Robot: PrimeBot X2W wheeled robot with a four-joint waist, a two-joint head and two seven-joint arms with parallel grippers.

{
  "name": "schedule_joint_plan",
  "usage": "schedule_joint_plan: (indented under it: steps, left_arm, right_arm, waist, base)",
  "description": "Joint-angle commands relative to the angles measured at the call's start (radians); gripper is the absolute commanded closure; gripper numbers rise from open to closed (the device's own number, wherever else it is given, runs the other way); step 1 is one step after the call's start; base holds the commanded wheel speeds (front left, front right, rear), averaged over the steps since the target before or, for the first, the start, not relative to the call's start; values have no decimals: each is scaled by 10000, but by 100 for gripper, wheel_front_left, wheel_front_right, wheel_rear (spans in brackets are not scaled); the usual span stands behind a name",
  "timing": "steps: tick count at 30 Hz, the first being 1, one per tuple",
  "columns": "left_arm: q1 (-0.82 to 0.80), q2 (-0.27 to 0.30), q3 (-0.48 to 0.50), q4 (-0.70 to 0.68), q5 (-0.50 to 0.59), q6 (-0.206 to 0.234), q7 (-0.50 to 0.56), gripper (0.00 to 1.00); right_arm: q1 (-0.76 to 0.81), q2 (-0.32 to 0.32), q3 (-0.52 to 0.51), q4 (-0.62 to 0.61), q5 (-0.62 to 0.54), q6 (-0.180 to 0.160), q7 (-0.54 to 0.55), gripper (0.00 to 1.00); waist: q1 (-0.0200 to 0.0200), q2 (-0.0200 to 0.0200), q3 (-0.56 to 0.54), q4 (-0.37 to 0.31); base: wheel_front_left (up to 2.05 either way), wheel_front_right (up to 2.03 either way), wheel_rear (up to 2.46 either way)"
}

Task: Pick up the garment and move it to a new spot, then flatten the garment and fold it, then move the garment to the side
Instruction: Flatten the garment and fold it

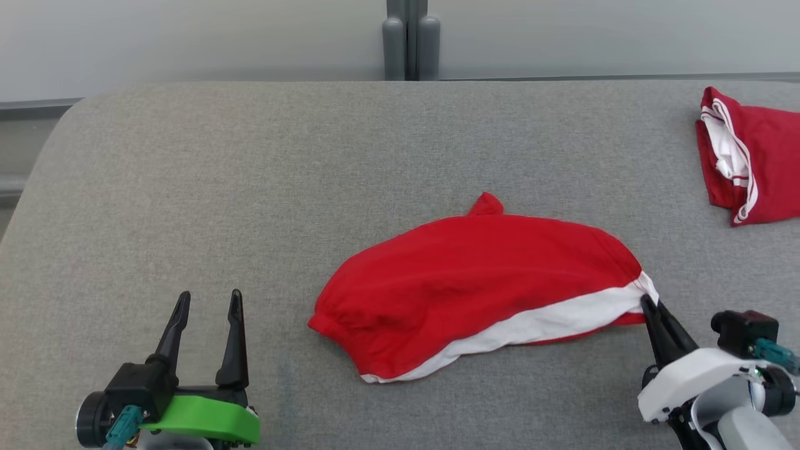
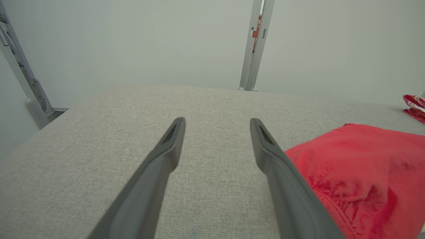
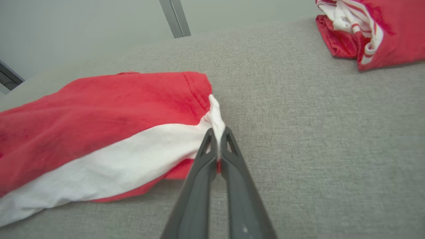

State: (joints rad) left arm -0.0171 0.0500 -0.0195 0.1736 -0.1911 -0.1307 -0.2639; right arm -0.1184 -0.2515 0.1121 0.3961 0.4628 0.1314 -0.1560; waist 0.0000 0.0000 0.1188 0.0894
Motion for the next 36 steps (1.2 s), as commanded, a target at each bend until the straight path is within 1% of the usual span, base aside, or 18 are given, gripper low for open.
schedule_joint_plan:
  steps: [1,2,3,6,9,10,15,25,31,36]
  left_arm:
    - [121,20,16,42,89,4,-1,0]
    - [118,20,14,49,87,4,-1,0]
    - [108,20,1,63,84,4,-1,0]
    - [122,23,15,82,131,4,-1,0]
    - [203,48,85,37,194,4,0,0]
    - [254,75,152,2,218,4,-1,0]
    - [330,113,349,-74,294,4,0,0]
    - [506,160,647,-243,421,4,-1,0]
    - [626,152,757,-271,452,4,-1,0]
    - [674,140,827,-202,471,4,-1,0]
  right_arm:
    - [342,145,-210,-353,95,-17,147,73]
    - [531,182,-372,-602,31,-17,206,31]
    - [734,228,-536,-863,-172,-18,269,0]
    - [1100,694,-909,-1576,-448,-10,168,0]
    - [1345,886,-1215,-2156,-1029,-13,3,0]
    - [1380,1118,-1303,-2409,-1253,-10,-119,0]
    - [1310,1282,-1249,-2871,-1867,-12,-420,0]
    - [1286,1628,-784,-3372,-2505,-12,-1027,0]
    - [1626,1769,-602,-3674,-2684,-12,-1087,0]
    - [1938,1840,-640,-4010,-2833,-12,-1096,0]
  waist:
    - [0,0,-84,-156]
    - [0,0,-93,-172]
    - [0,0,-108,-178]
    - [0,0,-201,-192]
    - [0,0,-318,-209]
    - [0,0,-401,-227]
    - [0,0,-558,-291]
    - [0,0,-804,-394]
    - [0,0,-890,-469]
    - [0,0,-936,-475]
  base:
    - [0,0,0]
    - [0,0,0]
    - [0,0,0]
    - [0,0,0]
    - [0,0,0]
    - [0,0,0]
    - [0,0,0]
    - [0,0,0]
    - [0,0,0]
    - [0,0,0]
